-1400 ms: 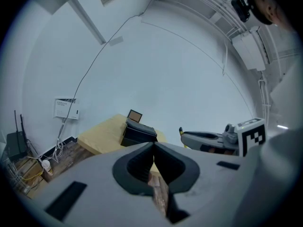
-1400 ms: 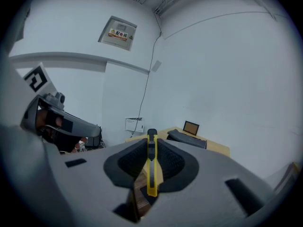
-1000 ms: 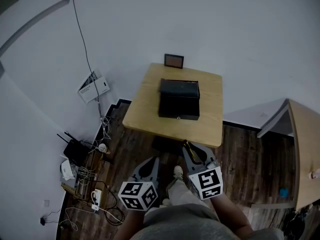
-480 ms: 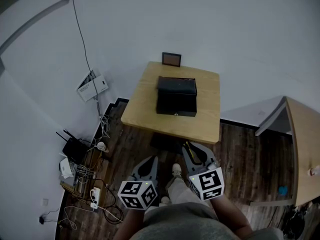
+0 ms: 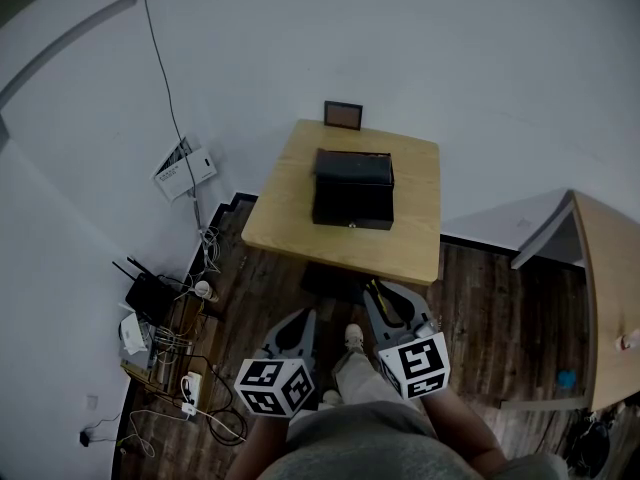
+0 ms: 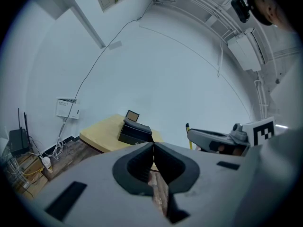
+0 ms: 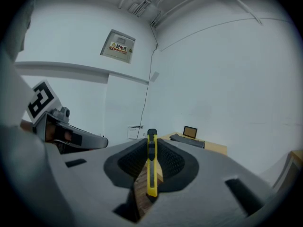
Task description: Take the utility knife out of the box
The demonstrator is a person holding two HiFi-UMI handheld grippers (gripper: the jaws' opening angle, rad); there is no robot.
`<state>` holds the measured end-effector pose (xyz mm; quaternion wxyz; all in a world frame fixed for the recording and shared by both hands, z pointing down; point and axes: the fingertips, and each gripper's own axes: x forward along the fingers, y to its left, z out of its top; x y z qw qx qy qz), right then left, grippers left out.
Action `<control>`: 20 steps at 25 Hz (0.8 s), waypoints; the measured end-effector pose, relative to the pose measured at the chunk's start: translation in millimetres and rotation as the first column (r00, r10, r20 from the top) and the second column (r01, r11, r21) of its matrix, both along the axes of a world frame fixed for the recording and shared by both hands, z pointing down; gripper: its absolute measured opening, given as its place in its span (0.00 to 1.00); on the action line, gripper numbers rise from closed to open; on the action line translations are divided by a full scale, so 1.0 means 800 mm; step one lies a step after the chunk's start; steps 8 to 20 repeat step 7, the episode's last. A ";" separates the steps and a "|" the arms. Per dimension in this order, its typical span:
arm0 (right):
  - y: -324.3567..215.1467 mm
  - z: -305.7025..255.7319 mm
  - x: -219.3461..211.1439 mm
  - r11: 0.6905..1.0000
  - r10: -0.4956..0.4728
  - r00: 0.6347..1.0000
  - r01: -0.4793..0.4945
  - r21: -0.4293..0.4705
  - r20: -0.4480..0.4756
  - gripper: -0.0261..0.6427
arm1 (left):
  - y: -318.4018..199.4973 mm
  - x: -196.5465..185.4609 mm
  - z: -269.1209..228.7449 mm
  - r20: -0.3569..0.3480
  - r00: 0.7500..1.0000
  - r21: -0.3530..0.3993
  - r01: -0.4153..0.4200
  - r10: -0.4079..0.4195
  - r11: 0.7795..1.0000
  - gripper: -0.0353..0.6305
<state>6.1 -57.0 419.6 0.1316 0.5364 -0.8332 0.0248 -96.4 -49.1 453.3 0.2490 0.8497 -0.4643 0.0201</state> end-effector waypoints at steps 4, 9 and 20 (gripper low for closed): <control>-0.002 0.000 -0.002 1.000 -0.006 1.000 0.006 0.002 -0.002 0.12 | -0.003 -0.001 0.001 0.002 1.000 -0.001 -0.002 0.002 1.000 0.06; -0.004 0.000 -0.002 1.000 -0.006 1.000 0.006 0.005 -0.006 0.12 | -0.005 0.000 0.002 0.004 1.000 -0.001 -0.004 0.004 1.000 0.06; -0.004 0.000 -0.002 1.000 -0.006 1.000 0.006 0.005 -0.006 0.12 | -0.005 0.000 0.002 0.004 1.000 -0.001 -0.004 0.004 1.000 0.06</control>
